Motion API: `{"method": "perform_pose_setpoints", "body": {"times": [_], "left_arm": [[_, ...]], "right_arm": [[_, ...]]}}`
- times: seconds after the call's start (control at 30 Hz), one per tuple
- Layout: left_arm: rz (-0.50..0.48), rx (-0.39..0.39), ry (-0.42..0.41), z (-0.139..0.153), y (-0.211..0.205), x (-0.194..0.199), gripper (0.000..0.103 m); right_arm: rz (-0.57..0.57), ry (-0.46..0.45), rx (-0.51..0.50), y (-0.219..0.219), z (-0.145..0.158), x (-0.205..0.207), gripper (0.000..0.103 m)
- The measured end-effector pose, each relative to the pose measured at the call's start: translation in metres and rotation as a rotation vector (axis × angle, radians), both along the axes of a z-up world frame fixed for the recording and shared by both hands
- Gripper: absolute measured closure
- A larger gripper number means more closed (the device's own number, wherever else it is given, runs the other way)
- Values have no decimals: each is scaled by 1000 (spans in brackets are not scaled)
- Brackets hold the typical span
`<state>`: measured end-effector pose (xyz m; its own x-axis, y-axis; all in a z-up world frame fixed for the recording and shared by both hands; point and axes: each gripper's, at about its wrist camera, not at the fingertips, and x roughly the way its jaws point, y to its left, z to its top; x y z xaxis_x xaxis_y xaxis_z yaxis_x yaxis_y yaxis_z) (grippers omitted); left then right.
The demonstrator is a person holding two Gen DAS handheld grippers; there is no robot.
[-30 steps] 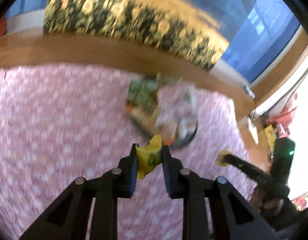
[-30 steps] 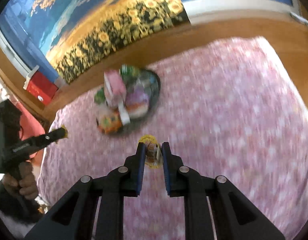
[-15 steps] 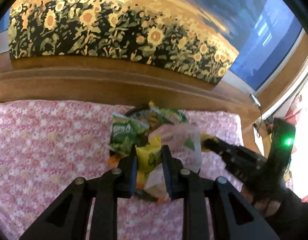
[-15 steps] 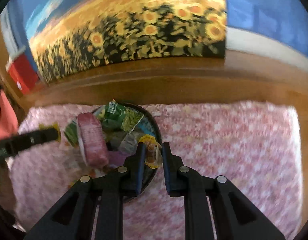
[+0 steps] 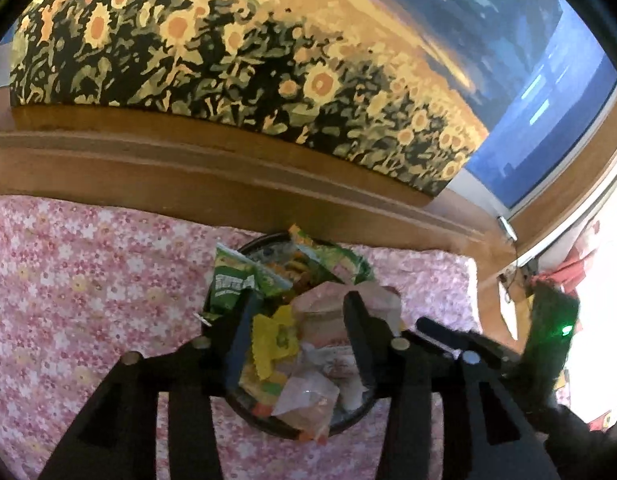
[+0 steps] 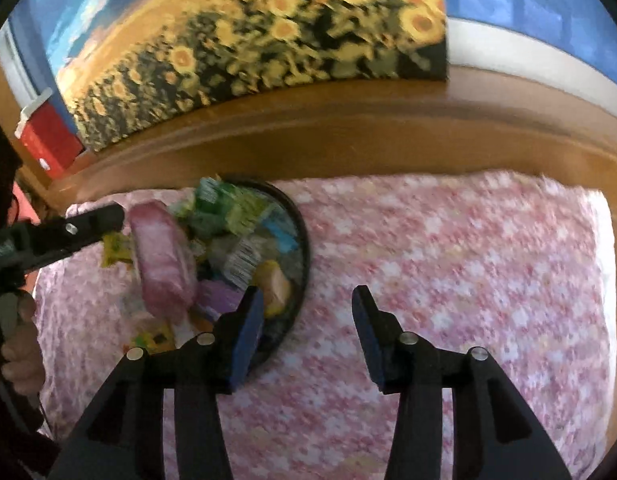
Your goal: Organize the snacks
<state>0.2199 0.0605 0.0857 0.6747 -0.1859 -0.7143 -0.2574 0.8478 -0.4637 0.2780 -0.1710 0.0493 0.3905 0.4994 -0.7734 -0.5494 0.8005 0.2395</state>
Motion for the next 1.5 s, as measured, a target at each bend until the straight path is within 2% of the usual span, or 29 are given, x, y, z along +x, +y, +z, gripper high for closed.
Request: {"method": "perform_pose_setpoints", "body": {"times": [0.07, 0.2, 0.33, 0.5, 0.67, 0.8, 0.9, 1.0, 1.07, 1.1, 1.2, 1.27, 1.4, 1.5], "left_arm": [[3, 14, 4, 3, -1, -1, 45], [-11, 84, 47, 8, -10, -4, 44], [-43, 205, 70, 14, -29, -10, 44], [-64, 323, 49, 34, -52, -39, 44], [-99, 393, 80, 36, -73, -77, 43], [-141, 380, 169, 12, -76, -99, 42], [-135, 329, 286, -26, -65, -118, 42], [-118, 271, 350, -54, -54, -134, 42], [-106, 272, 299, -52, -51, -146, 42], [-100, 279, 301, -51, -50, -148, 42], [-73, 259, 292, -51, -43, -152, 42], [-44, 254, 293, -52, -36, -155, 42], [7, 278, 290, -48, -21, -162, 42], [61, 304, 279, -45, -3, -163, 42]], "right_arm": [[-11, -5, 4, -4, 0, -3, 56], [-38, -34, 1, -14, 8, -7, 56], [-56, -58, 13, -27, 25, -19, 56], [-78, -58, 93, -41, 57, -55, 56], [-24, -72, 33, -32, 58, -100, 56], [16, -8, -31, -24, 35, -123, 56], [50, 61, -88, -12, 7, -134, 56], [77, 97, -147, 0, -17, -146, 56], [86, 115, -162, 4, -24, -151, 56], [95, 120, -157, 6, -25, -153, 56], [149, 76, -64, 17, -13, -157, 58], [198, 41, -26, 41, -3, -153, 64], [258, -20, 3, 95, 9, -141, 65], [282, -61, -22, 135, 12, -132, 65]]}}
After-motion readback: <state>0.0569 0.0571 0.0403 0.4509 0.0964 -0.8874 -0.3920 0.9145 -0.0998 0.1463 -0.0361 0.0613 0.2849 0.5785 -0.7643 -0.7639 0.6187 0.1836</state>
